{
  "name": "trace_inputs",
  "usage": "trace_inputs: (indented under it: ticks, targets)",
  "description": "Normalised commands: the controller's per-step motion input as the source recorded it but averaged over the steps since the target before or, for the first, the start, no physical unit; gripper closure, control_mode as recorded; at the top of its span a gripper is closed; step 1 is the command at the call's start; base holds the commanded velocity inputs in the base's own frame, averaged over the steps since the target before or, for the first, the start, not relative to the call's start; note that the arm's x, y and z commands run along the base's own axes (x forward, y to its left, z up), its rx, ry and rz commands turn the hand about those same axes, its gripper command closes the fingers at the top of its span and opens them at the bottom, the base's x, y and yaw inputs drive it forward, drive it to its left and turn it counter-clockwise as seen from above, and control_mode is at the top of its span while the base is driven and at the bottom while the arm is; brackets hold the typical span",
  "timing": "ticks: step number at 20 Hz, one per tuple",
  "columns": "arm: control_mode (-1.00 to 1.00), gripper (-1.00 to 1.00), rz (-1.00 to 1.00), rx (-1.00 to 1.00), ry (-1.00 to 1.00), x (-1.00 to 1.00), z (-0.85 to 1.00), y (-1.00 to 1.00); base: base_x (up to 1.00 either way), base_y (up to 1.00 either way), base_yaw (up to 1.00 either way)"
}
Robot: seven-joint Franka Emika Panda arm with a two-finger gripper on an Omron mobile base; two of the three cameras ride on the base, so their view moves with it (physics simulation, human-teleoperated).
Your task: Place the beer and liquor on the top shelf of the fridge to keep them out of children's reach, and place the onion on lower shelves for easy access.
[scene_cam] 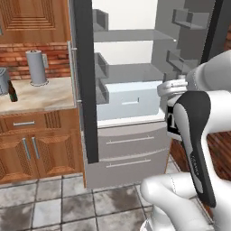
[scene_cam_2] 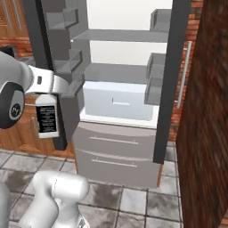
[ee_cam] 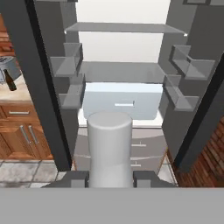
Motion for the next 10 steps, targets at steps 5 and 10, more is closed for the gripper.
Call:
trace_inputs:
  ticks: [5,10]
  targets:
    - [1.0,1.0,0.0,0.0,0.0,0.0,0.0,0.0,0.03,-0.45,0.0]
    - [1.0,1.0,0.0,0.0,0.0,0.0,0.0,0.0,0.16,-0.06,0.0]
